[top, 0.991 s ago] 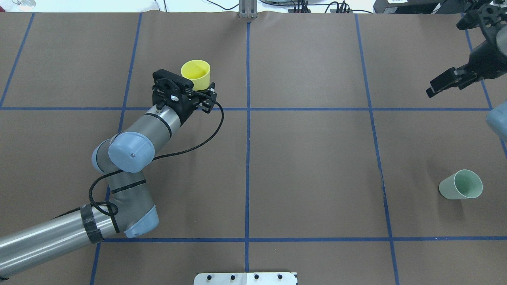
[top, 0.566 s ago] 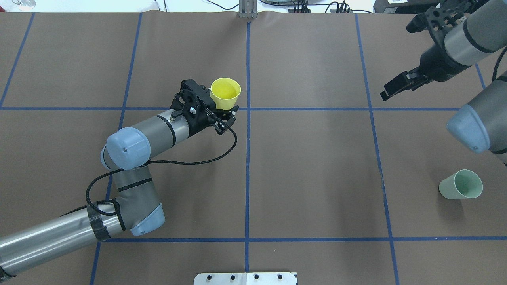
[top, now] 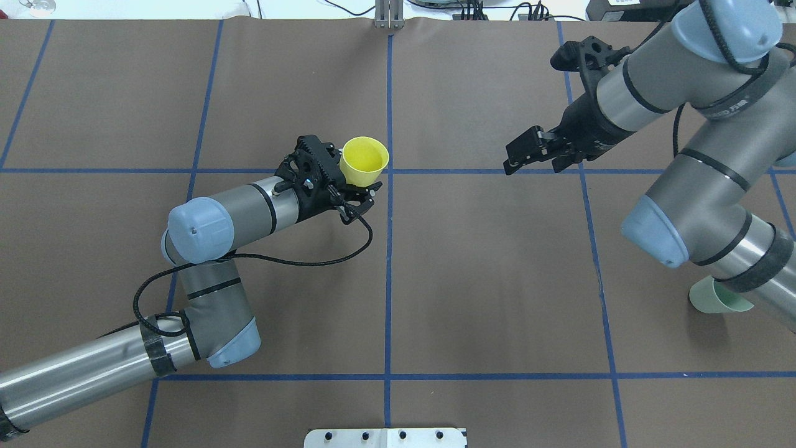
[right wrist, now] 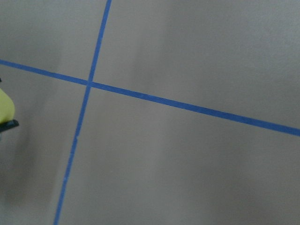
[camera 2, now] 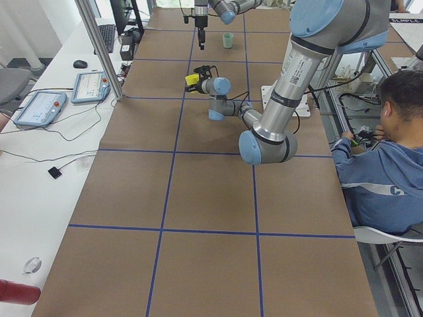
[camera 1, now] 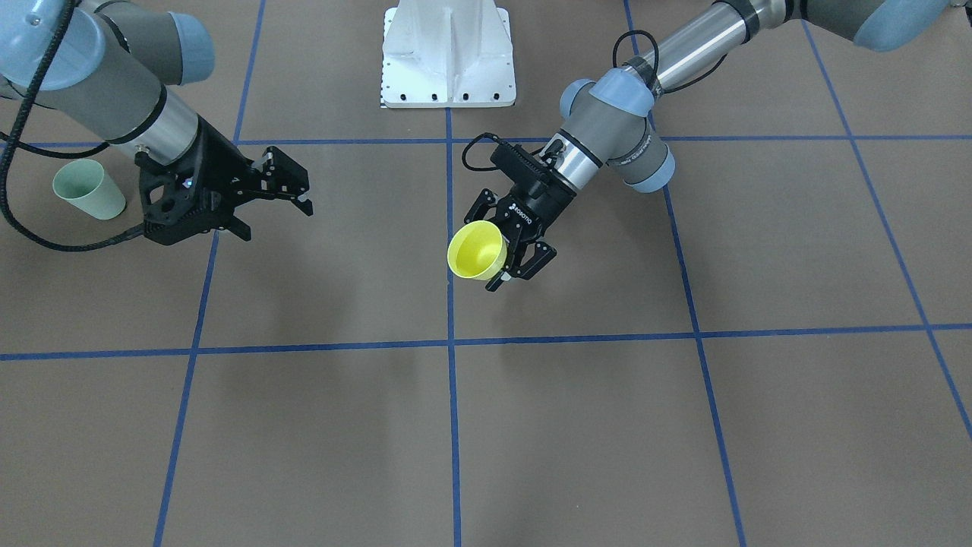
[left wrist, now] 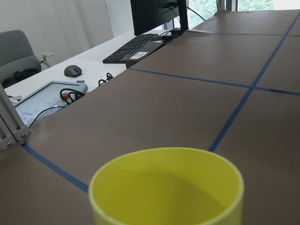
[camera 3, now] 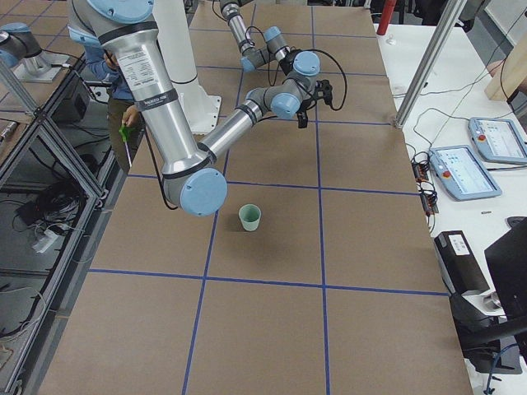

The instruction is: Transfer and stack yellow cup on green cup

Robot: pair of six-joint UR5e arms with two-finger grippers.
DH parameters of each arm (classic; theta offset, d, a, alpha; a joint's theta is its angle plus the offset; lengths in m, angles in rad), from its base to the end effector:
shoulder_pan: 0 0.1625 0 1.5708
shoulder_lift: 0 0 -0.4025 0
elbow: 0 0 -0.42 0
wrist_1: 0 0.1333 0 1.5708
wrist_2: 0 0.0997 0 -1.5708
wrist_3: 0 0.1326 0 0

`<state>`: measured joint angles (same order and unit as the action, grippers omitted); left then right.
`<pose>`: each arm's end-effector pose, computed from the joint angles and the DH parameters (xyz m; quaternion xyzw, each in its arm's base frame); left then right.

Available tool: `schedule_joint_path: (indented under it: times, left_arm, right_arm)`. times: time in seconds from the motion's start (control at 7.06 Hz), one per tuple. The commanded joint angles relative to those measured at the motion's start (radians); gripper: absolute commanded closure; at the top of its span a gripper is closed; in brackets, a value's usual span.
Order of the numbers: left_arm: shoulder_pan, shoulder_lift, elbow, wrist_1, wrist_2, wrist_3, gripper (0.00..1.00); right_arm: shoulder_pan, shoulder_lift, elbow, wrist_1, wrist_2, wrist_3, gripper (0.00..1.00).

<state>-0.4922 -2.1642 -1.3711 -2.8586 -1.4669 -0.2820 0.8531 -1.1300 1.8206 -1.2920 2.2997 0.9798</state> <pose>0.5765 -0.4760 0.2214 0.6003 0.4412 0.2226 0.6289 -0.3827 -0.5068 0.2327 0.0510 -0.5351 -0.0566 0.8413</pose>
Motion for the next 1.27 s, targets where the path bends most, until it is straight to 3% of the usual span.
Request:
schedule_joint_path:
  times: [0.0, 0.14, 0.28, 0.42, 1.13]
  left_arm:
    - [0.032, -0.023, 0.000, -0.024, -0.003, -0.005, 1.00]
    - [0.034, -0.026, -0.002, -0.025, 0.003, -0.012, 1.00]
    - [0.043, -0.031, 0.004, -0.027, 0.070, -0.013, 1.00]
    - [0.117, -0.032, 0.003, -0.028, 0.123, -0.011, 1.00]
    - [0.126, -0.066, 0.004, -0.025, 0.157, -0.011, 1.00]
  right_arm:
    - [-0.042, 0.083, -0.070, 0.057, -0.009, 0.145, 0.02]
    - [-0.051, 0.117, -0.089, 0.059, -0.009, 0.183, 0.02]
    - [-0.052, 0.131, -0.098, 0.059, -0.009, 0.194, 0.02]
    - [-0.055, 0.133, -0.098, 0.059, -0.009, 0.197, 0.03]
    - [-0.101, 0.164, -0.130, 0.059, -0.008, 0.230, 0.04]
